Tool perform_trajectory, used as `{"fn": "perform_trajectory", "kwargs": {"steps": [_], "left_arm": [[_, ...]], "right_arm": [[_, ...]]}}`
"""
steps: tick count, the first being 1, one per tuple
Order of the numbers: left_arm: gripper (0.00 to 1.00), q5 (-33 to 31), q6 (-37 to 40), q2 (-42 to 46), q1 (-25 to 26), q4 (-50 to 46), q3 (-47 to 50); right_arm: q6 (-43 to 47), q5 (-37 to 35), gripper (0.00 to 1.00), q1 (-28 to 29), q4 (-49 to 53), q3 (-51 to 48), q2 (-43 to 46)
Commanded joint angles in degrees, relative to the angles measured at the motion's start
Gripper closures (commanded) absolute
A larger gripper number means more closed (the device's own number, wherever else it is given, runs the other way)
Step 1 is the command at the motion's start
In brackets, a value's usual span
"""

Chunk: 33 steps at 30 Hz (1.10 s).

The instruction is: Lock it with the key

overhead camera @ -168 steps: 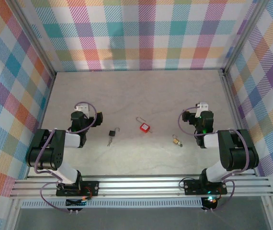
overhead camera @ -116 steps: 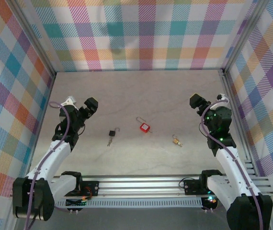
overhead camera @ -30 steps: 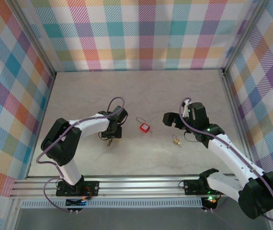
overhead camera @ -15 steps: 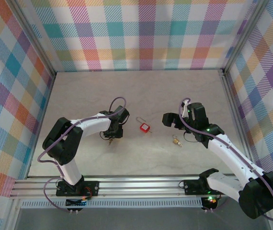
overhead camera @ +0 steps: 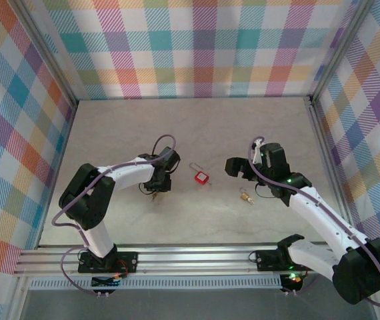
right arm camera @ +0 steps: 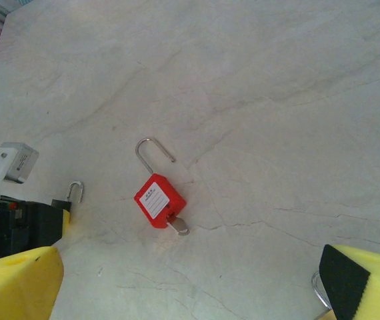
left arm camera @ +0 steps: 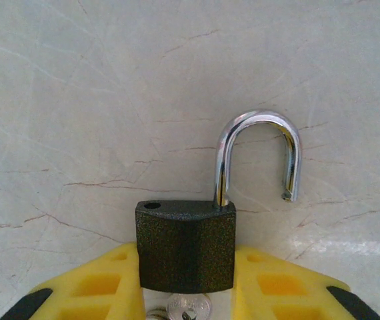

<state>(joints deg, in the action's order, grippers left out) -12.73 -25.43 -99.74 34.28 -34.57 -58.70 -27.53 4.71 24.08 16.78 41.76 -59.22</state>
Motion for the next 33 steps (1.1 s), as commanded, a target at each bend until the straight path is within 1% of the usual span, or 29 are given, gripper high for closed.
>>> {"fn": "perform_trajectory", "kwargs": {"steps": [1,4,13,25,29,33], "left_arm": [[0.97,-2.07,-0.06,-0.87,0.62,1.39,1.78],[1.0,-2.07,-0.45,1.06,2.06,1.01,2.05],[1.0,-1.45,-2.05,4.79,5.86,0.82,2.77],[1.0,0.82,-3.74,9.24,9.14,0.36,3.46],[1.0,2.18,-4.19,11.22,10.17,1.54,3.63],[1.0,3.98,-4.7,13.35,11.23,2.91,3.59]], "right_arm": [[1.38,1.94,0.01,0.53,-0.34,2.0,-1.06],[1.27,3.2,0.01,0.79,-0.43,2.37,-2.33],[0.58,8.46,0.01,1.06,-2.27,2.58,-5.49],[-2.34,18.56,0.01,1.41,-6.2,2.88,-11.71],[-3.24,20.41,0.0,1.5,-7.33,2.82,-13.42],[-3.85,22.44,0.07,1.54,-8.92,2.63,-14.45]]}}
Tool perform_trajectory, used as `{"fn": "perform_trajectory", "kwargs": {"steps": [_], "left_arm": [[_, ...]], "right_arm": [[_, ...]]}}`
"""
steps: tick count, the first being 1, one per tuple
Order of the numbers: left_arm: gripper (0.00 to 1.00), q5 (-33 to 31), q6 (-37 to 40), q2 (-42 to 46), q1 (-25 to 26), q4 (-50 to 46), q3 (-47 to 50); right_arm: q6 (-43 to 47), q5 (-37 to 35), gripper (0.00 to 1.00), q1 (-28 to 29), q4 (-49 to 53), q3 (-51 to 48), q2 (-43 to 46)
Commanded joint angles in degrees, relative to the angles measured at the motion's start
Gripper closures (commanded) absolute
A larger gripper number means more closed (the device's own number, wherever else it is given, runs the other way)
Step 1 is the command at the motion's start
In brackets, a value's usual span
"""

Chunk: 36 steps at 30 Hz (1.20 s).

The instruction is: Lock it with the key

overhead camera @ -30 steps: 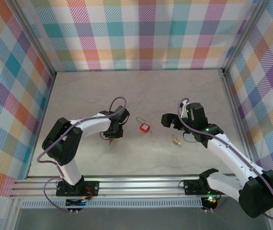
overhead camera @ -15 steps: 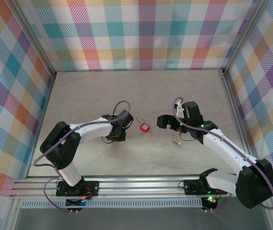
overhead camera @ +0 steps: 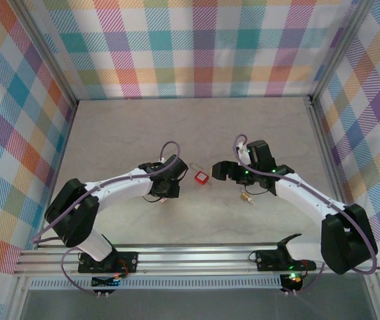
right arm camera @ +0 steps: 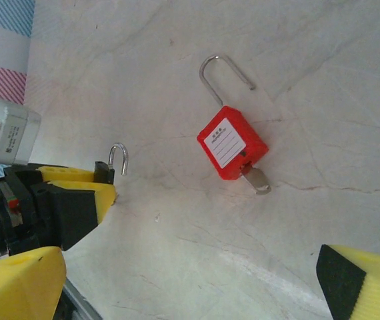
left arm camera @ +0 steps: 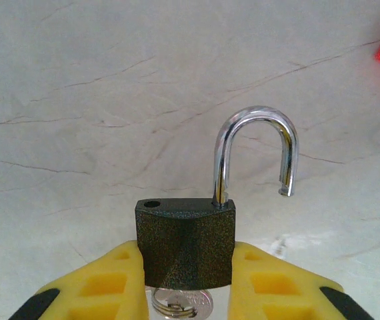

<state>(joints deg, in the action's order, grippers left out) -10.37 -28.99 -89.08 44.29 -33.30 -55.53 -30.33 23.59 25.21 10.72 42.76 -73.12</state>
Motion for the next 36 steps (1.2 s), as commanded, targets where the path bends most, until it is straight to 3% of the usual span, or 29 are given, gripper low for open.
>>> {"fn": "perform_trajectory", "kwargs": {"steps": [1,6,14,36], "left_arm": [[1.0,2.07,-1.45,3.14,1.41,1.96,0.34],[1.0,4.74,-3.2,4.7,2.72,3.8,-0.34],[1.0,9.28,-6.17,5.5,5.08,8.12,-0.9],[1.0,11.85,-9.06,6.11,7.06,12.64,-2.54]], "right_arm": [[-1.39,4.26,0.09,0.45,-3.57,1.48,-0.89],[-2.28,7.42,0.23,1.08,-5.77,1.78,-3.6],[-3.8,9.81,0.34,2.02,-10.54,0.7,-5.05],[-6.52,14.11,0.5,4.91,-16.64,1.25,-11.41]]}}
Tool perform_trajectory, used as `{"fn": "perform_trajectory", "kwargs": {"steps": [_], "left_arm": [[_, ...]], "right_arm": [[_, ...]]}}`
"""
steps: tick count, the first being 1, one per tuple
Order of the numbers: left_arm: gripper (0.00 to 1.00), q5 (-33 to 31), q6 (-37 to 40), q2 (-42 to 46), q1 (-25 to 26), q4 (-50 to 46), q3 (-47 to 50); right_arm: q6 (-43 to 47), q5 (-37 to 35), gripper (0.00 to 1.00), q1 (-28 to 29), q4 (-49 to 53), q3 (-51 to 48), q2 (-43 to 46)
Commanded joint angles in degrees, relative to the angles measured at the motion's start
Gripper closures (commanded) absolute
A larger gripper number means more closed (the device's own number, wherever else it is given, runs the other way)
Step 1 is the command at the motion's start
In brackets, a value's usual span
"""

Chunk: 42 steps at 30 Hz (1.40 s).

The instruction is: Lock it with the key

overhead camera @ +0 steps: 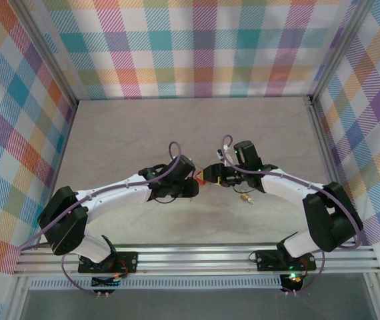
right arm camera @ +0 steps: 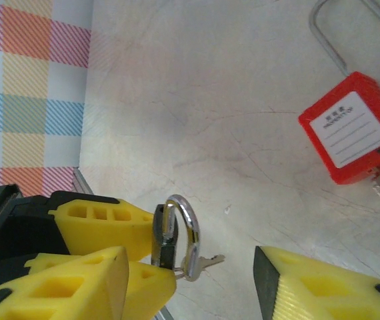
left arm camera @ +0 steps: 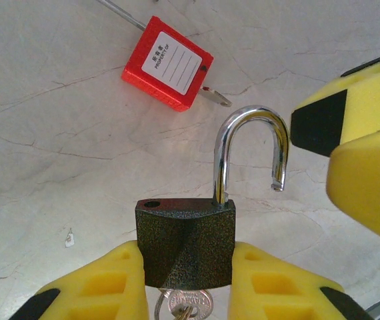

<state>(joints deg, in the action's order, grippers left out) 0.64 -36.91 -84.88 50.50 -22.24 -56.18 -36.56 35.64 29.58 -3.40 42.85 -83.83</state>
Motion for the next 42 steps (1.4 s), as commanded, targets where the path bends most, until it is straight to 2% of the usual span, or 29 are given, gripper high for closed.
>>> {"fn": "perform_trajectory", "kwargs": {"steps": [1,16,24,42], "left_arm": [[1.0,1.0,-1.22,1.83,0.88,1.59,-1.98],[1.0,1.55,-1.59,3.74,0.83,2.9,-1.39],[1.0,2.52,-2.03,3.76,0.84,4.04,-0.77],[1.0,2.5,-1.68,4.89,0.83,3.73,0.81]], "right_arm": [[-0.28,2.19,0.51,0.73,-2.71,1.19,-0.87],[-0.13,3.03,0.66,1.18,-3.84,1.21,-1.34],[-0.17,3.74,0.7,1.52,-5.81,0.37,-0.2],[1.79,0.15,0.79,1.62,-4.51,-0.53,3.41]]}}
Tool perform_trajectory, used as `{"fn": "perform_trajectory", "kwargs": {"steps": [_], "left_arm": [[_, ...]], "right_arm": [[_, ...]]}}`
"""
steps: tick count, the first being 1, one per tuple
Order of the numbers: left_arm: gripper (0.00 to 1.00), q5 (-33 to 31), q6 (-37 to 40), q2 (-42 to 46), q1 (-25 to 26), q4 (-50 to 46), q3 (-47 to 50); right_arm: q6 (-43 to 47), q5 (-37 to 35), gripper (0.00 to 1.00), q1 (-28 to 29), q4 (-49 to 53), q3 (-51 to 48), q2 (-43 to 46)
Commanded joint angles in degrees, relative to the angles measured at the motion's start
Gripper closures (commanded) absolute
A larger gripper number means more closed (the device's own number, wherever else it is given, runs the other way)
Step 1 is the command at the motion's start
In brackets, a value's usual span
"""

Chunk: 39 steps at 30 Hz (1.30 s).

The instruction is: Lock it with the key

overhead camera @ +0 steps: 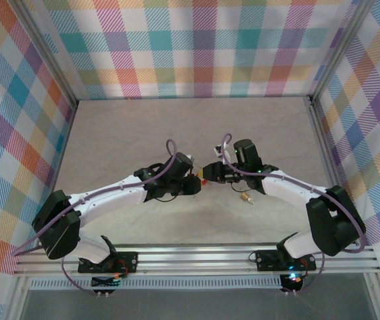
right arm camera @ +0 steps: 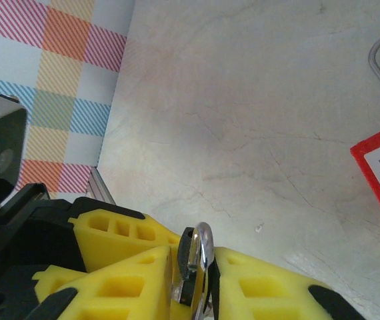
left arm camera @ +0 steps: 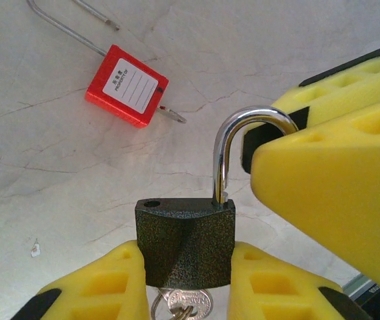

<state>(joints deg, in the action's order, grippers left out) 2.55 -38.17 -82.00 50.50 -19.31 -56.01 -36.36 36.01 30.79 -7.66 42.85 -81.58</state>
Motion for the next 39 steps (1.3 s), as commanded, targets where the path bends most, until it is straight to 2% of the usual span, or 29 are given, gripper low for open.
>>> {"fn": "perform_trajectory", "kwargs": {"steps": [1,10,15,16,22,27,39], "left_arm": [[1.0,0.57,-0.4,2.07,0.89,0.85,0.72],[1.0,0.43,-0.31,2.88,0.83,1.03,0.99],[0.99,0.87,-0.2,3.9,0.9,2.44,1.72],[0.96,1.04,-0.12,4.18,0.84,2.84,1.98],[0.73,1.43,0.22,5.97,0.83,5.78,3.23],[0.6,1.82,0.65,6.91,0.83,6.78,3.81],[0.51,2.68,0.91,7.38,0.83,8.31,4.65]], "right_arm": [[1.59,-0.23,0.79,0.4,-0.27,-0.55,1.08],[1.67,0.02,0.87,0.42,0.32,-0.09,0.54],[1.99,-0.16,0.98,0.42,0.65,-0.12,0.98],[2.12,-0.08,1.0,0.42,0.64,-0.12,1.07],[2.19,0.83,1.0,0.39,0.18,-0.26,1.75],[1.73,2.36,1.0,0.42,-1.06,-0.6,2.22],[-0.16,5.81,1.0,0.5,-4.3,-1.11,1.78]]}}
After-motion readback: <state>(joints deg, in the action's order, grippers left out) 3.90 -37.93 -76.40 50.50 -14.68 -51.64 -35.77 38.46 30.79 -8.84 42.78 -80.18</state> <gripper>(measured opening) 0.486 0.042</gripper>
